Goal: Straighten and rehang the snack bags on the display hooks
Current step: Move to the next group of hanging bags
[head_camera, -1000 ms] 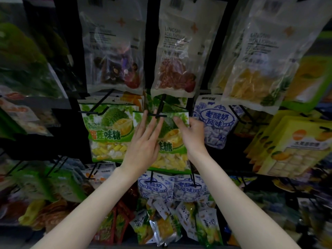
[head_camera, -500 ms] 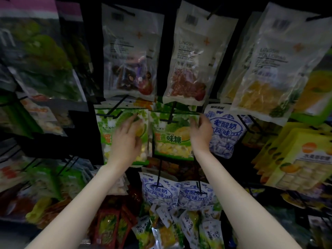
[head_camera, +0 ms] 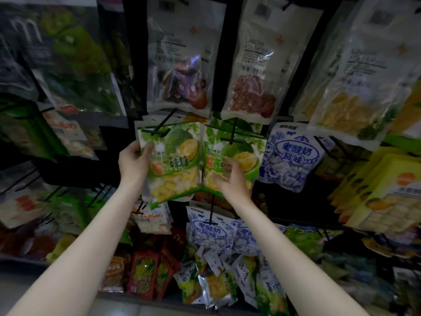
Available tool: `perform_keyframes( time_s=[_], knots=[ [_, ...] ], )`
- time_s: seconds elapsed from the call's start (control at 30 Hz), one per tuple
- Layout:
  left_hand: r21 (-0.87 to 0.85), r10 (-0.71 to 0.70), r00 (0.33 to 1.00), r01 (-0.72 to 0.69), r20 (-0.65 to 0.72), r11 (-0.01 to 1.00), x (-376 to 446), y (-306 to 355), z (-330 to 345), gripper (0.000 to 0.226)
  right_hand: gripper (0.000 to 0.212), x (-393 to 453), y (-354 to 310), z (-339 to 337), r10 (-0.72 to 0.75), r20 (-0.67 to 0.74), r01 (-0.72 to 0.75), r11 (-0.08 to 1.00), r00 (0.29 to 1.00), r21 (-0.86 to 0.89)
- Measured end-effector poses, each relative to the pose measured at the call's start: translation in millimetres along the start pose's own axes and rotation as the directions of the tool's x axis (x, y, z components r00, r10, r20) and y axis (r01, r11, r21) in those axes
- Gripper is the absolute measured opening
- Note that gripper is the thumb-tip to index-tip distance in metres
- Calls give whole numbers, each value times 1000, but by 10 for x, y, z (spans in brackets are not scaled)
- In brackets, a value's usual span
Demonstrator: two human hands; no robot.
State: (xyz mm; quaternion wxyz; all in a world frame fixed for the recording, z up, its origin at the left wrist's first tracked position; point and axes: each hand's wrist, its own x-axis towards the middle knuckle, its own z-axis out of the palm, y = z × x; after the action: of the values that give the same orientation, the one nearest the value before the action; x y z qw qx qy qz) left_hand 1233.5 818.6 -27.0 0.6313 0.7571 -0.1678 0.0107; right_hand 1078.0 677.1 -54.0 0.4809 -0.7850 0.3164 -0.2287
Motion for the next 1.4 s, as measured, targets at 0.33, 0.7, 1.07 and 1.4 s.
perform_keyframes(
  time_s=[0.33, 0.7, 1.07, 1.4],
  knots=[
    [-116, 256, 944, -236, 208, 965, -480, 139, -648, 12, 46, 55, -129, 78, 34, 383, -205, 887, 923, 415],
    [55, 231, 914, -264, 333, 963, -553, 297, 52, 23, 29, -198, -10, -265, 186, -48, -136, 849, 981, 511],
    [305, 514, 532, -833, 673, 462, -699, 312, 851, 63, 32, -41, -144, -491, 202, -320, -54, 907, 926, 417],
    [360, 498, 505, -860, 705, 361, -635, 163, 845, 60, 50, -22, -90, -522, 204, -276, -87, 919, 939, 384]
  ],
)
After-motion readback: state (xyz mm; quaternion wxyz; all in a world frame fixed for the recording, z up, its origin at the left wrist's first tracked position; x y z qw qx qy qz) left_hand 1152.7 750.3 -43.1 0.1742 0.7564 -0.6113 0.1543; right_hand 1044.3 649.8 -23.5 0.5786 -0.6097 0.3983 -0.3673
